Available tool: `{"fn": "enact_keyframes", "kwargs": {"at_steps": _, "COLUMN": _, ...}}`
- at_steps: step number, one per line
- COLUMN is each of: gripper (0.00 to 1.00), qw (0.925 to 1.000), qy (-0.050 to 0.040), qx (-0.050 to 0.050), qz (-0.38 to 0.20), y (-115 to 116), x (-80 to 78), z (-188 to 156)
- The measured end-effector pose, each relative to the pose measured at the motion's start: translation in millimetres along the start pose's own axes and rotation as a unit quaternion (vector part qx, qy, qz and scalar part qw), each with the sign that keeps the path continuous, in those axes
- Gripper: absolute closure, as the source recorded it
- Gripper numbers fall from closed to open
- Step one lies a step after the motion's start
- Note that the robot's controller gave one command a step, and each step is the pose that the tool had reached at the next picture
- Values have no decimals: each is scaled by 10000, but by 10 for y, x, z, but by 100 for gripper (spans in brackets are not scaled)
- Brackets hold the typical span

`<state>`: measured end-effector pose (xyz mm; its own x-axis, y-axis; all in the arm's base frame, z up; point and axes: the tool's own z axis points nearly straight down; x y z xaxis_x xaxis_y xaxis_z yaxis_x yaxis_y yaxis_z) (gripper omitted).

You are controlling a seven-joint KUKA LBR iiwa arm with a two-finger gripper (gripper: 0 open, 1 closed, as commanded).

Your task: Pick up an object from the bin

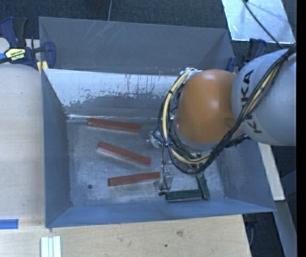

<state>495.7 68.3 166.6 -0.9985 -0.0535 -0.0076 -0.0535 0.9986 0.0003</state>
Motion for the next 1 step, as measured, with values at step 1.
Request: {"fn": "enact_keyframes", "kwargs": {"at_steps": 1, "gripper": 0, "qw": 9990, "qy": 32, "qx": 1, "qz": -454, "y": 301, "x": 37, "z": 67}}
